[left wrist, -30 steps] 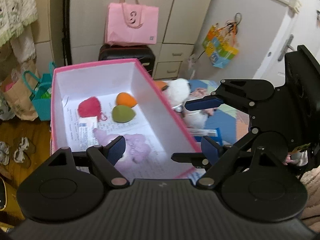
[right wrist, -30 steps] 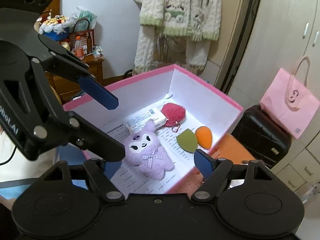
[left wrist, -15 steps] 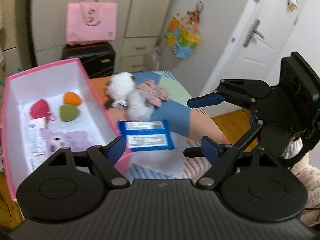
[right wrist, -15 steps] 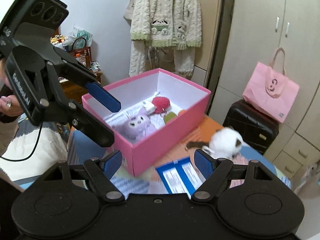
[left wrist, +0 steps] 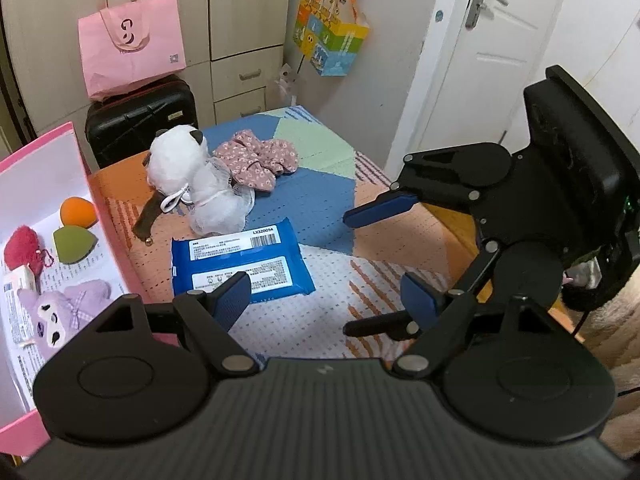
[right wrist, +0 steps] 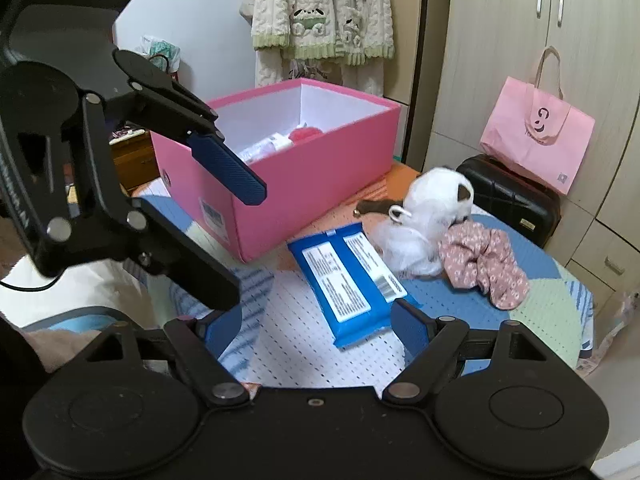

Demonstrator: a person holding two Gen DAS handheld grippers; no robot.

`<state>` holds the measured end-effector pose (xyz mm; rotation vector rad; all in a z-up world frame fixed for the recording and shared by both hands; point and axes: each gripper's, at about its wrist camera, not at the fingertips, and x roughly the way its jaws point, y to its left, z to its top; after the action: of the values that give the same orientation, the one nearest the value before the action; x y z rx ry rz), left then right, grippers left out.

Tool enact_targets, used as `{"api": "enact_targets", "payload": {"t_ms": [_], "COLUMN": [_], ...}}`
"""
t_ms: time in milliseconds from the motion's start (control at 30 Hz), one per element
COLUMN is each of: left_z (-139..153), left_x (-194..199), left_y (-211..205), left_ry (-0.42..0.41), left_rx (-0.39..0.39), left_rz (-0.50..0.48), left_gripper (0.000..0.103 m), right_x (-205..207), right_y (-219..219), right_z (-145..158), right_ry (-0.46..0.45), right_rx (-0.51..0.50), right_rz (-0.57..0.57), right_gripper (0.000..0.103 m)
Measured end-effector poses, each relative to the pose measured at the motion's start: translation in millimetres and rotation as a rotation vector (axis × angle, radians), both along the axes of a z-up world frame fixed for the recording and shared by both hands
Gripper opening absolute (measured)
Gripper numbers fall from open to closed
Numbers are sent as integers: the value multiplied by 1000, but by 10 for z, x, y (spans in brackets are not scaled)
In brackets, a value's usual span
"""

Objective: Organize soft objects
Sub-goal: 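Move the left tool back to the blue wipes pack on the table, then grasp the blue wipes pack with the left tool and lift it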

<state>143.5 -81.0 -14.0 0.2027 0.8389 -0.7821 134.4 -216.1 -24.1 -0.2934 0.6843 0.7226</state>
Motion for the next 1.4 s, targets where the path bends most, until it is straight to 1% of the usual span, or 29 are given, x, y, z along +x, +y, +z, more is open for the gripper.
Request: {"api": "enact_targets", "payload": {"t_ms": [167,267,400,467,567,667,700,733,900,1000,1067,1167,1267,1400], "left_z": [-155,-209,-269,-313,-370,-417,-425,-428,-433,-446,-466,-512,-571,-630], "left_x": [74,150,276,340,437,483,492,501,544,555,558,562,581,647], "left_y": [-169,-236,-310,-334,-345,-362,-369,-370,-374,-380,-384,-401,-421,-406], "left_ry": [-44,-49,-55,-47,-17,-16,-21,-26,-18,-15,3,41,62,62], "left_rx": [60,75,99,103,87,86,87,89,78,74,62,36,4,-52], "left_rz": [16,19,25,33,46,60,64,70,75,81,73,59,59,113], "left_gripper": [81,81,80,80,79,79,79,79,79,79,79,79,80,81], "right_x": [122,193,271,350,486,629,673,713,835,852,830,704,616,494], "right_y": [-10,21,72,89,106,124,119,97,5,-55,-114,-184,-312,-465], "right_z": [-265,-389,-470,-498,-566,-670,-709,-729,-762,-745,-707,-708,-687,-686], "right_ry": [-20,-91,-146,-141,-126,-116,-109,-105,-51,-11,1,-32,-44,-122], "right_rx": [-23,-55,-78,-77,-86,-112,-118,-100,-36,-7,2,-40,-60,-130], "right_rz": [5,3,51,75,105,152,171,181,210,215,206,207,198,145], "right_gripper": [86,86,86,86,86,86,88,90,90,79,77,77,77,82]}}
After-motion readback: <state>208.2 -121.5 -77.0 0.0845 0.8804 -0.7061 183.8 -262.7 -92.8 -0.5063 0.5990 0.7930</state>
